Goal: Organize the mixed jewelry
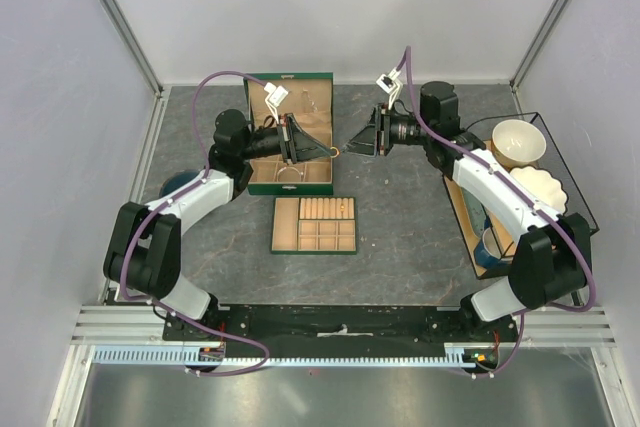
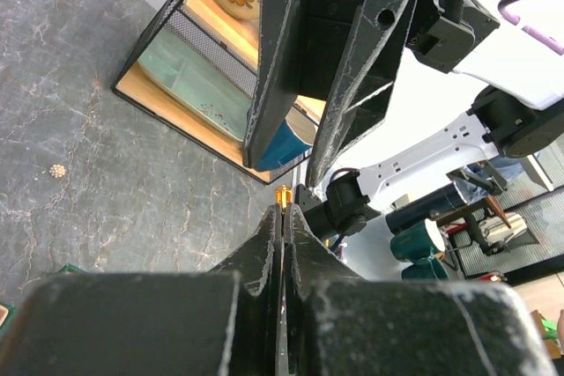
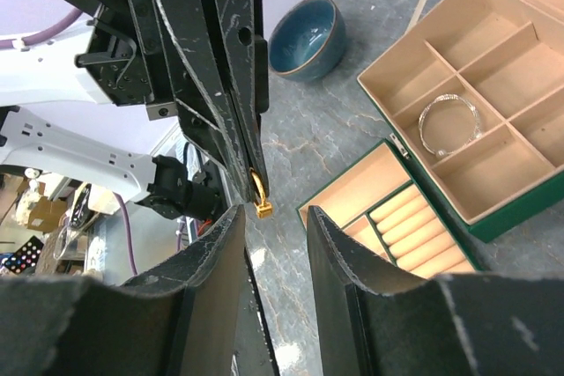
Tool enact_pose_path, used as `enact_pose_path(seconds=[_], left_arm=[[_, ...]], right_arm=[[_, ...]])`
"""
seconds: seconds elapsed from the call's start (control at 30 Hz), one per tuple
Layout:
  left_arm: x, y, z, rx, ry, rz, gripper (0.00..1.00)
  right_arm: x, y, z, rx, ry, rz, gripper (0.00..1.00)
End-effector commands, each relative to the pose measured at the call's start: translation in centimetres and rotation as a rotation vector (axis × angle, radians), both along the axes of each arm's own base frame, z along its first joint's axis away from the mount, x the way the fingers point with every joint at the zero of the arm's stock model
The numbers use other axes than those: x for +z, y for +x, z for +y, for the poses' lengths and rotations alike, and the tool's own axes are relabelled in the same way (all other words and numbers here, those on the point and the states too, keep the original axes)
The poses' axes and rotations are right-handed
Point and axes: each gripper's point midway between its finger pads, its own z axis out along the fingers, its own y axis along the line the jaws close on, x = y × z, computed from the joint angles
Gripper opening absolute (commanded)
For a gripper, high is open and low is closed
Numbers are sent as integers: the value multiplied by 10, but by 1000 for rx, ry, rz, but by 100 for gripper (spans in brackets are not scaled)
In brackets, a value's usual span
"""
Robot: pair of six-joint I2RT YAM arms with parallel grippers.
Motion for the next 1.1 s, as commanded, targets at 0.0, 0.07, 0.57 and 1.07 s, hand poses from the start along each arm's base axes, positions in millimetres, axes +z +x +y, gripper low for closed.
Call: enact_pose_path(seconds=[0.0, 0.07, 0.57, 1.07], left_arm=[[15, -11, 1, -37, -27, -44, 2], [15, -10, 1, -34, -27, -43, 2], [15, -9, -2, -29, -39, -32, 2], [14, -7, -4, -29, -40, -33, 2]], right_arm=[[22, -4, 4, 33, 72, -59, 42], [23, -4, 3, 32, 77, -61, 41], [21, -10, 10, 50, 98, -51, 36], [25, -20, 16, 76, 109, -58, 29]])
